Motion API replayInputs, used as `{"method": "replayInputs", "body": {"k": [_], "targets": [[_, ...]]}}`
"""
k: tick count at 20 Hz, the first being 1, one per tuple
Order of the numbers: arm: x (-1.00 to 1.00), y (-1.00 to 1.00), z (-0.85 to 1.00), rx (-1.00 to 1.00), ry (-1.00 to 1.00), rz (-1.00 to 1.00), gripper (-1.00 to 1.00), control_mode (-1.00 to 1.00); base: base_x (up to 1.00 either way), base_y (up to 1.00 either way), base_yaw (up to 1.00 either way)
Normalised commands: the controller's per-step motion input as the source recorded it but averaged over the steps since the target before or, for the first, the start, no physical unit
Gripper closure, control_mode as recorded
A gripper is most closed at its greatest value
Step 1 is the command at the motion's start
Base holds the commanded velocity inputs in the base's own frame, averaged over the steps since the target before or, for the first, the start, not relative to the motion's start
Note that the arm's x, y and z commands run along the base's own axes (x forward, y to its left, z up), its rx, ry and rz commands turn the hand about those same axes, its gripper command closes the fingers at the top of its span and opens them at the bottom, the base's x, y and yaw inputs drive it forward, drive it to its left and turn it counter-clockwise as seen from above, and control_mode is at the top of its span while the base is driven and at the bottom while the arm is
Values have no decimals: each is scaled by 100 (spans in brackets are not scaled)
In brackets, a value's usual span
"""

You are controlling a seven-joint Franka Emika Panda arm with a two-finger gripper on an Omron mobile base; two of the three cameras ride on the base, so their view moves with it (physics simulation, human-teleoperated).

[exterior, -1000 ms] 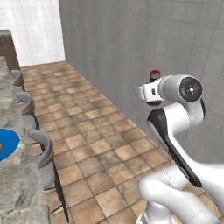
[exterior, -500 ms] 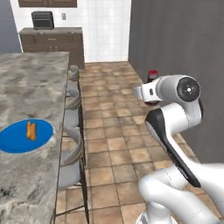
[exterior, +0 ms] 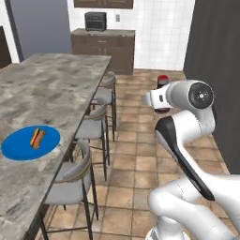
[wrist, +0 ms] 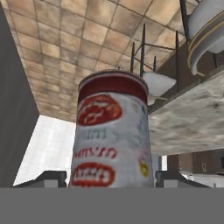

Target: Move the hot dog bun to the plate on the dining table and place the condiment next to that plate. Then navigate to the fridge and take the sausage and place it on the plate as well.

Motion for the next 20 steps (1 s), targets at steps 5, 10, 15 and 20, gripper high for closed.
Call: {"method": "replayInputs", "body": {"k": [5,10,15,20], "targets": [[0,0,0,0,0,0,100,100,37,-55,51],[0,0,0,0,0,0,100,100,17,-44,59],[0,0,0,0,0,0,100,100,2,-37,64],[0,0,0,0,0,0,100,100,2,-39,63]]}}
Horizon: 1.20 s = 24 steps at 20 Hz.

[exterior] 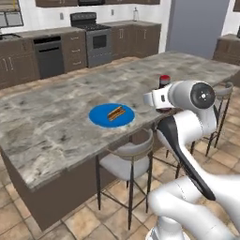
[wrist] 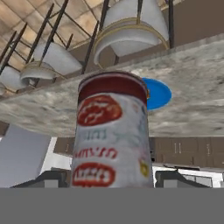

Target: Move the hot dog bun to the plate on the dining table and place the condiment next to that plate. Then navigate to the fridge and take the sausage and place it on the plate as well.

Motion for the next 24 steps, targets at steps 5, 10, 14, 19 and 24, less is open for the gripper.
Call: {"method": "replayInputs", "body": {"k": [5,10,14,19,24], "targets": [[0,0,0,0,0,0,100,100,14,-45,58],[0,0,0,0,0,0,100,100,26,-45,45],[0,0,0,0,0,0,100,100,50,-38,22],[0,0,0,0,0,0,100,100,62,-23,18],[0,0,0,0,0,0,100,100,43,-24,22]]}}
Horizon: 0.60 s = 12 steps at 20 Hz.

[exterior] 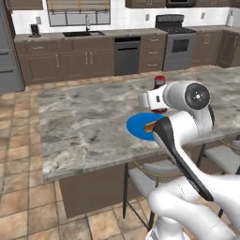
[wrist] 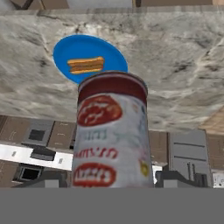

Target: Move the hot dog bun to the plate on the dining table and place the condiment next to that plate. Then navigate to the fridge and take the sausage and place it on the plate as well.

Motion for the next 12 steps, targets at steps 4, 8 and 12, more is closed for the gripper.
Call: {"method": "replayInputs", "body": {"k": [4,8,12], "targets": [[0,0,0,0,0,0,100,100,29,-22,21],[33,3,-25,13,10,15,100,-100,0,0,0],[85,23,-50,6,18,8,100,-100,0,0,0]]}}
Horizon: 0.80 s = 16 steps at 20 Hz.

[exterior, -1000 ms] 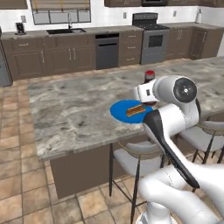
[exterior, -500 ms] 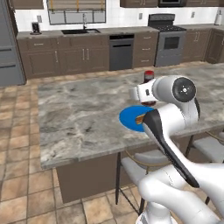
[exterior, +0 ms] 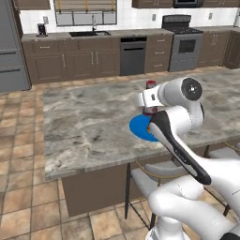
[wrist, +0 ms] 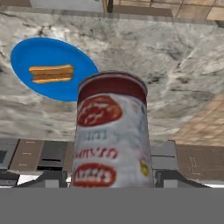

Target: Move the hot dog bun to the plate on the dining table and place the condiment next to that plate. Then navigate to the fridge and take the sausage and place it on the plate as well.

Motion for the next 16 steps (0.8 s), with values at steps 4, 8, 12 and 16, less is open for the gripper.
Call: {"method": "replayInputs", "body": {"k": [4,8,12,16], "targets": [[100,37,-74,0,22,3,100,-100,0,0,0],[92,39,-61,-1,11,0,100,-100,0,0,0],[77,0,-86,0,2,3,100,-100,0,0,0],[68,0,-100,1,0,0,100,-100,0,0,0]]}}
